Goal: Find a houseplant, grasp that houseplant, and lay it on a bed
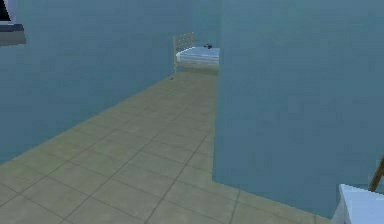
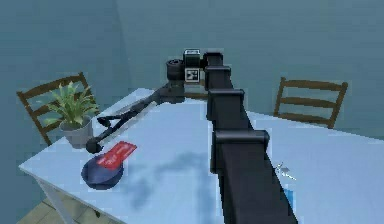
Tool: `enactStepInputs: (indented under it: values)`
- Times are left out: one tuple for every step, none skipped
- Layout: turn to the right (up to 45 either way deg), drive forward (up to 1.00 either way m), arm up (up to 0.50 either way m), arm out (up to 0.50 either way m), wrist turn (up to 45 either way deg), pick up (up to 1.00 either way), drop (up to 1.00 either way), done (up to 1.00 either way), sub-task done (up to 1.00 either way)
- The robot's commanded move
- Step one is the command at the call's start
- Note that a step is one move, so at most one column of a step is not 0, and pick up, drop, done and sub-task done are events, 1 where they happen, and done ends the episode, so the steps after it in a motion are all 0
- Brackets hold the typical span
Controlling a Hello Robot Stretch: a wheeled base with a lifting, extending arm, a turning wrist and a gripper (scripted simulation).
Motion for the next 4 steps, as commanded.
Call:
enactStepInputs:
  values:
    - [0.0,0.00,0.00,0.00,-30.0,0.00,0.00,0.00,0.00]
    - [0.0,0.00,0.00,-0.32,0.0,0.00,0.00,0.00,0.00]
    - [-45.0,0.00,0.00,0.00,0.0,0.00,0.00,0.00,0.00]
    - [-18.0,0.00,0.00,0.00,0.0,0.00,0.00,0.00,0.00]
